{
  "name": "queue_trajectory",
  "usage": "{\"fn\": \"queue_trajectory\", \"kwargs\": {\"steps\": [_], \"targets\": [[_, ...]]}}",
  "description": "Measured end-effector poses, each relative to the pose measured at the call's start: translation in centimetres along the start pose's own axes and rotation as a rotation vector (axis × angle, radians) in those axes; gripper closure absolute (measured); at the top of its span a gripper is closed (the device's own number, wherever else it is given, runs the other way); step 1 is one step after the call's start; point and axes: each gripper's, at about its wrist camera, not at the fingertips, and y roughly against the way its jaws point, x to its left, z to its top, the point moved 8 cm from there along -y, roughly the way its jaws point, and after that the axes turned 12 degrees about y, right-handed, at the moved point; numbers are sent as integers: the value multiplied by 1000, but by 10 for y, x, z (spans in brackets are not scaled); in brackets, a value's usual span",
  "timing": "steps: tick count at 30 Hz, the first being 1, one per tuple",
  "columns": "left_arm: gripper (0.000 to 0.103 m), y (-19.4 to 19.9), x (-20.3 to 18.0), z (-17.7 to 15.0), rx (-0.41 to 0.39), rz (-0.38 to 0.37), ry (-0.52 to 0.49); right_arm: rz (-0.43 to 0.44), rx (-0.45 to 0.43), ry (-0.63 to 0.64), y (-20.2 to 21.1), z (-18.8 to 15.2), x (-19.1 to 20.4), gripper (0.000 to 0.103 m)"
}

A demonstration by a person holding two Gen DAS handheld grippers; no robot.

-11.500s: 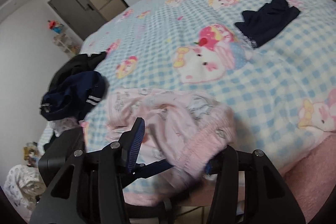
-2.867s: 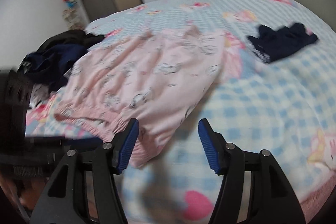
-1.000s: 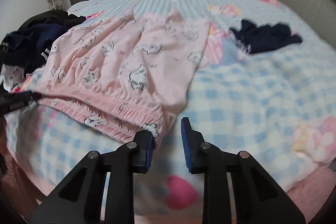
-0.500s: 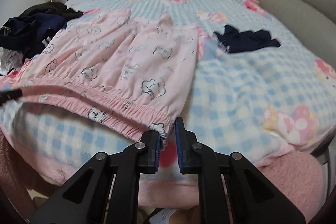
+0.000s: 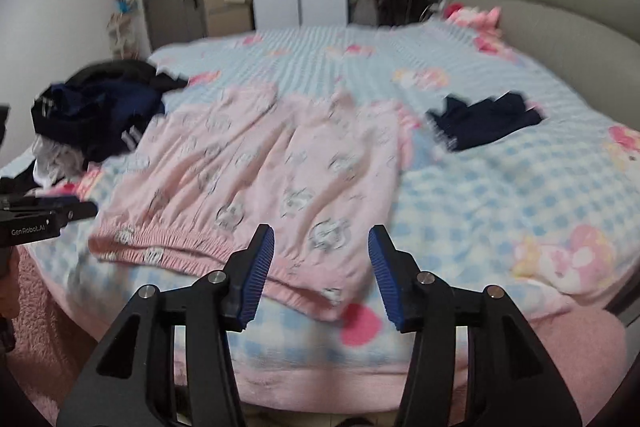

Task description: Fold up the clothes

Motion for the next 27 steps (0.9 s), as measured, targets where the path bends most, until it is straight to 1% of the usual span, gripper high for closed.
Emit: {"fn": "queue_trajectory", "kwargs": {"steps": [2,4,5,7,9,11,13,15,16,18,20,22,23,25,27], "targets": [[57,-12,2,-5,38,25,5,19,38,4,-14,1,5,54],[64,-25,4,-10,75,51,9,28,85,0,-28,-1,7,54],[64,-31,5,-12,94,64,11,22,116,-18,-34,-8,4,54],[64,-36,21,-24,132,69,60,27,170,-53,-40,-26,-2,54],[62,-33,33,-30,137,42,103,39,198,-90,-38,-42,-10,54],[62,-21,36,-27,100,1,136,58,189,-131,-32,-46,-17,54],[64,-8,26,-18,28,-18,94,46,134,-135,-21,-38,-20,54],[64,1,8,-8,-29,-38,23,46,74,-85,-13,-24,-10,54],[64,2,-4,-6,-42,-57,-13,49,46,-53,-9,-16,-3,54],[64,-3,-25,-3,-34,-92,-67,54,5,20,-5,-1,13,54],[63,-12,-45,-7,-17,-108,-125,58,11,107,-10,8,33,53],[63,-29,-57,-10,13,-101,-171,79,22,169,-19,13,50,52],[63,-37,-60,-13,39,-95,-183,91,31,190,-25,14,58,49],[62,-51,-63,-22,92,-81,-197,120,79,196,-40,7,67,48],[57,-56,-60,-29,104,-81,-189,134,137,178,-55,-4,68,48]]}}
